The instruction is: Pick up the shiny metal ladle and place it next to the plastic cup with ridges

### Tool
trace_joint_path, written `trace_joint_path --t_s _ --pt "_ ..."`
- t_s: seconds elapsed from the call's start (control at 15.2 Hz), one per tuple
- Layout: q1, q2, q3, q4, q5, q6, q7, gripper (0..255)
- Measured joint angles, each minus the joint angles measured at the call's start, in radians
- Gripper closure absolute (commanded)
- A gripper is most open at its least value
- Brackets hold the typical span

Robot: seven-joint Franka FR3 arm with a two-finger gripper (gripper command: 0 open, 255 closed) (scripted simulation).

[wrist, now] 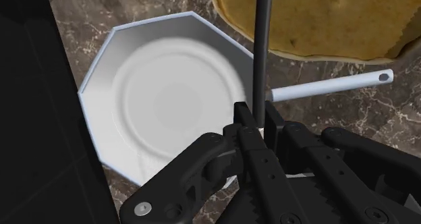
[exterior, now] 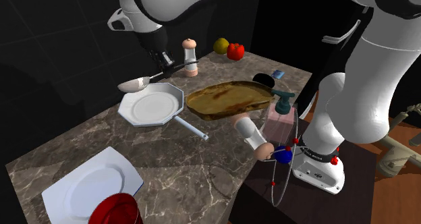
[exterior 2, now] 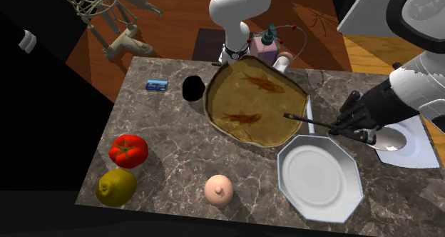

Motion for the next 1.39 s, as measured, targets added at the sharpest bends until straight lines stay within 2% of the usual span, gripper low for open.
trace_joint_path --t_s 0.53,0.86,0.99,1.39 --pt "0.102 0.169 0.073 0.227 -0.015 -0.094 0.158 255" --pt "0.183 0.328 0.104 0.466 -0.038 -0.196 0.243 255" --pt "0.208 0.373 0.11 0.527 -0.045 -0.218 0.265 255" --pt "0.209 0.381 0.111 0.463 -0.047 -0.149 0.287 255"
